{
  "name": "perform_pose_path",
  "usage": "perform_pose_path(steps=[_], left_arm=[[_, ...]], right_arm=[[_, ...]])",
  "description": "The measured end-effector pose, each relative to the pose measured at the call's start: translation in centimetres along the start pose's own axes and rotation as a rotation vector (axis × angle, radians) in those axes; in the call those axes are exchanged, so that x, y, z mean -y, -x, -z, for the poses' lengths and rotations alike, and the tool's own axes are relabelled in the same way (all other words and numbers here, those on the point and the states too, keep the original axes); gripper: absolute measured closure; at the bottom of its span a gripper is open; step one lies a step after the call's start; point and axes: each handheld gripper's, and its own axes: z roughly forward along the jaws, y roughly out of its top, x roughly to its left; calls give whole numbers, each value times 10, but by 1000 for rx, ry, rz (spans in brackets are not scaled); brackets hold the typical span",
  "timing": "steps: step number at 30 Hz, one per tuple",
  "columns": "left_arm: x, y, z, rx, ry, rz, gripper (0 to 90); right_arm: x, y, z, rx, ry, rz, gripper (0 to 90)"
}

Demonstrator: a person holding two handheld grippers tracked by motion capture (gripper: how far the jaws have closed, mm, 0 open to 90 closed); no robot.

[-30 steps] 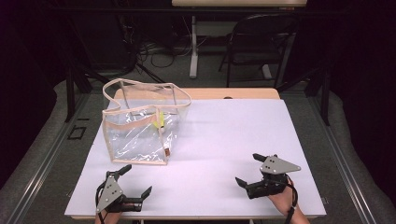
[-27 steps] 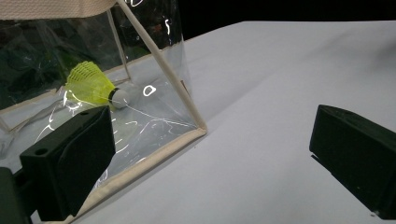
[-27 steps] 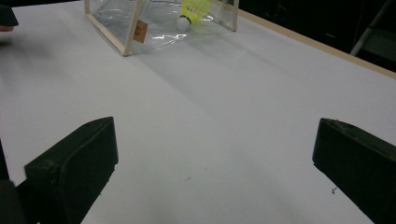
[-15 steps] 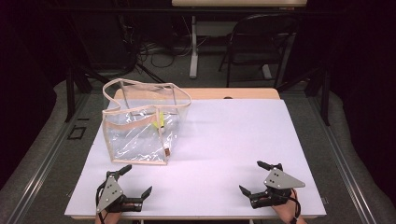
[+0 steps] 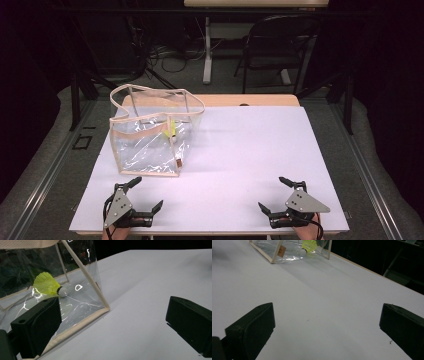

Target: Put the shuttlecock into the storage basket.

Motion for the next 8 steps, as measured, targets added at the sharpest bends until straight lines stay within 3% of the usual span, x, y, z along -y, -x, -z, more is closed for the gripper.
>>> perform_pose_path(steps=[8], left_arm=[[0, 0, -1, -2, -6, -6, 2]], right_arm=[[1, 2, 1, 3, 7, -8, 0]])
